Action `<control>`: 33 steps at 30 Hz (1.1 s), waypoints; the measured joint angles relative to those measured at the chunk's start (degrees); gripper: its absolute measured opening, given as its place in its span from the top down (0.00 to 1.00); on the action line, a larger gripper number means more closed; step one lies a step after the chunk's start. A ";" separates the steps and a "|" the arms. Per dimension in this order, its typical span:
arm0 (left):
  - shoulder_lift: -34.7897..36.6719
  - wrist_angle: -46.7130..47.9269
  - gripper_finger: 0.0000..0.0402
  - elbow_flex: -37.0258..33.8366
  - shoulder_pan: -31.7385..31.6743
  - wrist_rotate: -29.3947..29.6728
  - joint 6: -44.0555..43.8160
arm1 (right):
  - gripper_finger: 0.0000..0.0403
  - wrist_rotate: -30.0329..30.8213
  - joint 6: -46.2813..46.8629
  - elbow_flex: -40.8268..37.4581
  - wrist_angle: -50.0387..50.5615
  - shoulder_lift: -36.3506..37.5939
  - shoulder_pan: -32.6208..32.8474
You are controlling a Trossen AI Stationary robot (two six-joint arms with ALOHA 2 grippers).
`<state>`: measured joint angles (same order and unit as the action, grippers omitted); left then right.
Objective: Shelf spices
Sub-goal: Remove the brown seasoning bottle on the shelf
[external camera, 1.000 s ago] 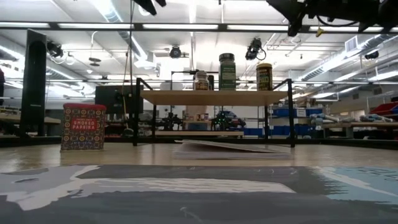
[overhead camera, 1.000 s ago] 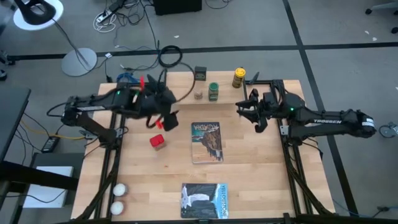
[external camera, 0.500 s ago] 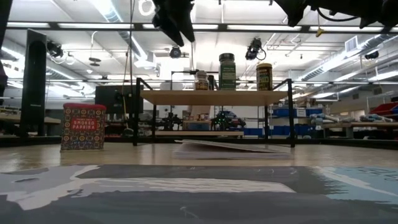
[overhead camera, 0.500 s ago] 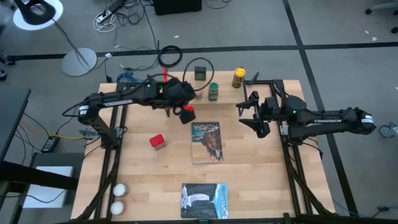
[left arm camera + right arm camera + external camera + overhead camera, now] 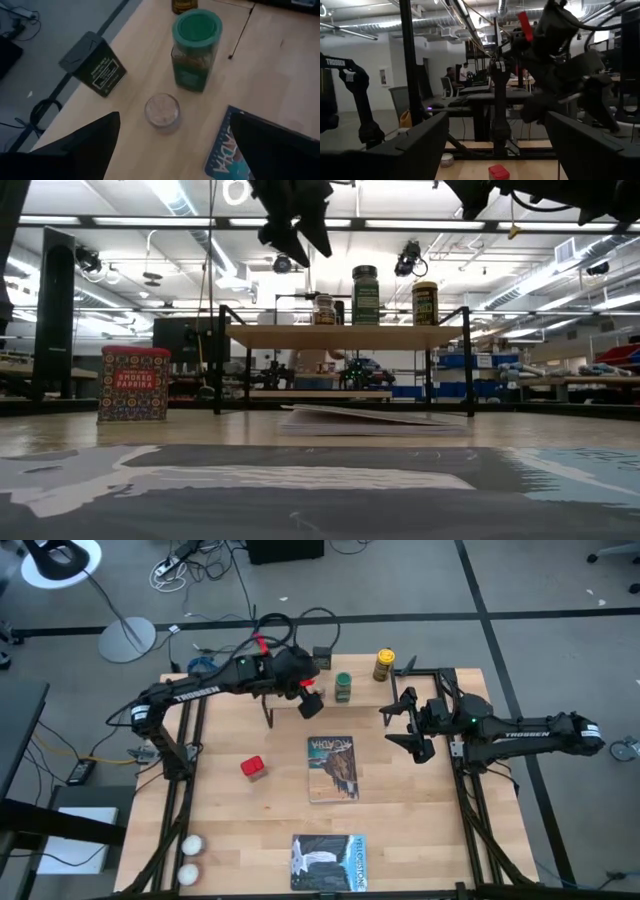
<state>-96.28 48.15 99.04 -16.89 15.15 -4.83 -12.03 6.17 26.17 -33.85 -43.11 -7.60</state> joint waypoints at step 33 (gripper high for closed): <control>-8.68 -2.66 0.05 0.02 -4.50 -5.06 -0.15 | 0.17 -0.03 -0.42 -0.02 -1.64 0.02 -0.06</control>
<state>-104.96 45.50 99.07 -21.39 10.09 -4.98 -12.07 5.75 26.15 -35.48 -43.09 -7.66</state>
